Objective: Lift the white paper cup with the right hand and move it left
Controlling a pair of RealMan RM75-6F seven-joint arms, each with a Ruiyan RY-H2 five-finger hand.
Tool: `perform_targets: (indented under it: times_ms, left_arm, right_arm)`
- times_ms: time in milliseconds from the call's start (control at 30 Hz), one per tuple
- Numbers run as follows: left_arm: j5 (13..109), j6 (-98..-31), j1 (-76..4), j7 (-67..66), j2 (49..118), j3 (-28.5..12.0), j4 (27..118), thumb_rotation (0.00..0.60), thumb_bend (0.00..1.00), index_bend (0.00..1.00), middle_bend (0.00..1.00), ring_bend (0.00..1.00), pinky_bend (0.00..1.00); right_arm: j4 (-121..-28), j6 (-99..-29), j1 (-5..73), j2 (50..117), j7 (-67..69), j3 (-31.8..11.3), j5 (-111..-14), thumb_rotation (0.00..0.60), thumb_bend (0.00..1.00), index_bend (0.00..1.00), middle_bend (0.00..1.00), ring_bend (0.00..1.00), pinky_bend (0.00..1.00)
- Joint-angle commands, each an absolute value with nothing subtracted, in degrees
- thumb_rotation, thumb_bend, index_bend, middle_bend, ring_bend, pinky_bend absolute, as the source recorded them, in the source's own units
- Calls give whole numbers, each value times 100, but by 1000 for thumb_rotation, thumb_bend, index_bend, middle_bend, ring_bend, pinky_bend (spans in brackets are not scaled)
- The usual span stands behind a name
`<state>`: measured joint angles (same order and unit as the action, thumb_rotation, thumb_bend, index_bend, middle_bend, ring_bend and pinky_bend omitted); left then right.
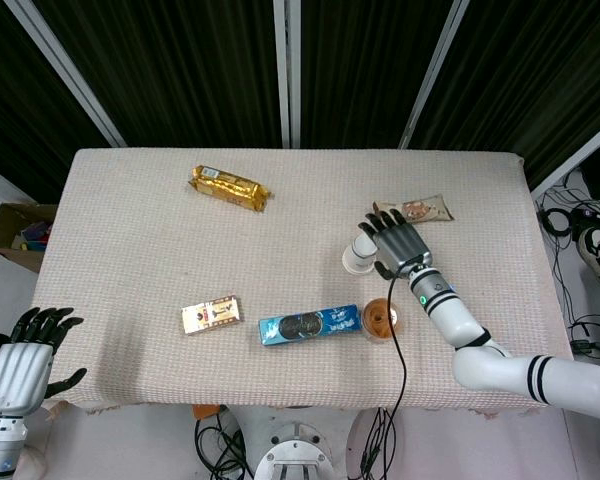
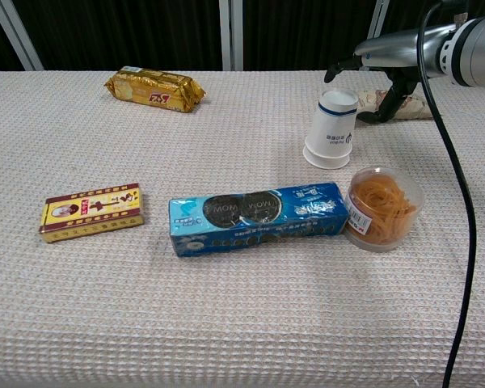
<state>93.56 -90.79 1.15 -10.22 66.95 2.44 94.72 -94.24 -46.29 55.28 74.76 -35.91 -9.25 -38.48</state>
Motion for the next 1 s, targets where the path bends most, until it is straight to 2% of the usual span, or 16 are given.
perform_targets:
  times_ms: [33, 1000]
  left_arm:
    - [9345, -9056, 104, -1019, 6694, 239, 9470, 600, 0, 279, 183, 145, 134]
    - [9279, -9108, 198, -895, 6708, 257, 9341, 600, 0, 279, 180, 145, 133]
  right_arm:
    - [-9393, -4629, 5588, 7503, -3561, -903, -3821, 600, 393, 150, 82, 0, 0]
    - [-9359, -4878, 6002, 7591, -3559, -661, -3591, 600, 435, 284, 146, 0, 0]
